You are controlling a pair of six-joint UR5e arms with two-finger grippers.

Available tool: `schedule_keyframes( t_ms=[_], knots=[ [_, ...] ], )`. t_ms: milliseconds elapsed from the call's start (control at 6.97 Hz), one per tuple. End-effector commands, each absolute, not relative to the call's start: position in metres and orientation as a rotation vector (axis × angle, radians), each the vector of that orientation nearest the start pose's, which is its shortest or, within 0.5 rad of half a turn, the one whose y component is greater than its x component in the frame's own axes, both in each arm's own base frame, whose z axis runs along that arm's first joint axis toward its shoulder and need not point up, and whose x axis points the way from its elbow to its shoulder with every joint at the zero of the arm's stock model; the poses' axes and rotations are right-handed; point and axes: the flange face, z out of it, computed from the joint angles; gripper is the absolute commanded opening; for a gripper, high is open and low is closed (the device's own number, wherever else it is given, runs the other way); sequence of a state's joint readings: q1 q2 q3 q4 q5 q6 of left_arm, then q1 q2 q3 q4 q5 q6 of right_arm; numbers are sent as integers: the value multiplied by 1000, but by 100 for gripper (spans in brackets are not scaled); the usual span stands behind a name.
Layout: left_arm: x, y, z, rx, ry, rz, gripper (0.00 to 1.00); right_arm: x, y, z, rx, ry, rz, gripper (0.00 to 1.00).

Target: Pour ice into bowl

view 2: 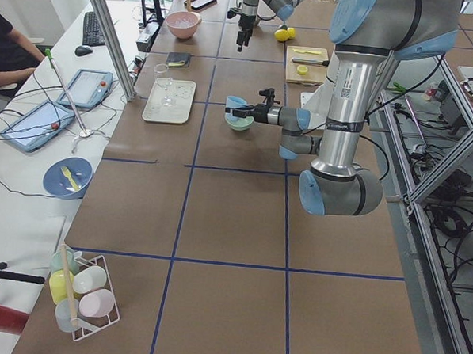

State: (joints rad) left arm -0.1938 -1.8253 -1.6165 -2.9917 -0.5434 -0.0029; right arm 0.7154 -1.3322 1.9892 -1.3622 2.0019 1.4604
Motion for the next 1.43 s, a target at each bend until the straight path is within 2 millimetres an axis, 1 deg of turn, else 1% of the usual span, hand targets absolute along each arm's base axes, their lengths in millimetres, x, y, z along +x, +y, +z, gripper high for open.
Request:
schedule_keyframes(
  t_ms=[0, 143, 287, 430, 574, 717, 861, 1148, 1291],
  knots=[
    [490, -319, 350, 1554, 83, 463, 0, -351, -426, 319, -28, -946, 373, 100],
    [491, -319, 351, 1553, -11, 558, 0, -351, -426, 319, -28, -946, 373, 100],
    [497, -319, 355, 1541, -103, 653, 0, -352, -427, 318, -28, -948, 372, 100],
    [497, -319, 345, 1513, -257, 815, 0, -352, -426, 318, -29, -948, 371, 100],
    [497, -319, 338, 1487, -373, 938, 0, -353, -426, 318, -29, -948, 371, 100],
    [503, -320, 343, 1444, -436, 1013, 0, -353, -427, 317, -28, -949, 370, 100],
    [504, -320, 335, 1386, -546, 1142, 0, -353, -427, 316, -26, -950, 371, 100],
    [498, -317, 315, 1324, -644, 1264, 0, -353, -427, 316, -26, -950, 370, 100],
    [502, -318, 315, 1295, -667, 1295, 0, -353, -427, 316, -26, -950, 371, 100]
  ],
)
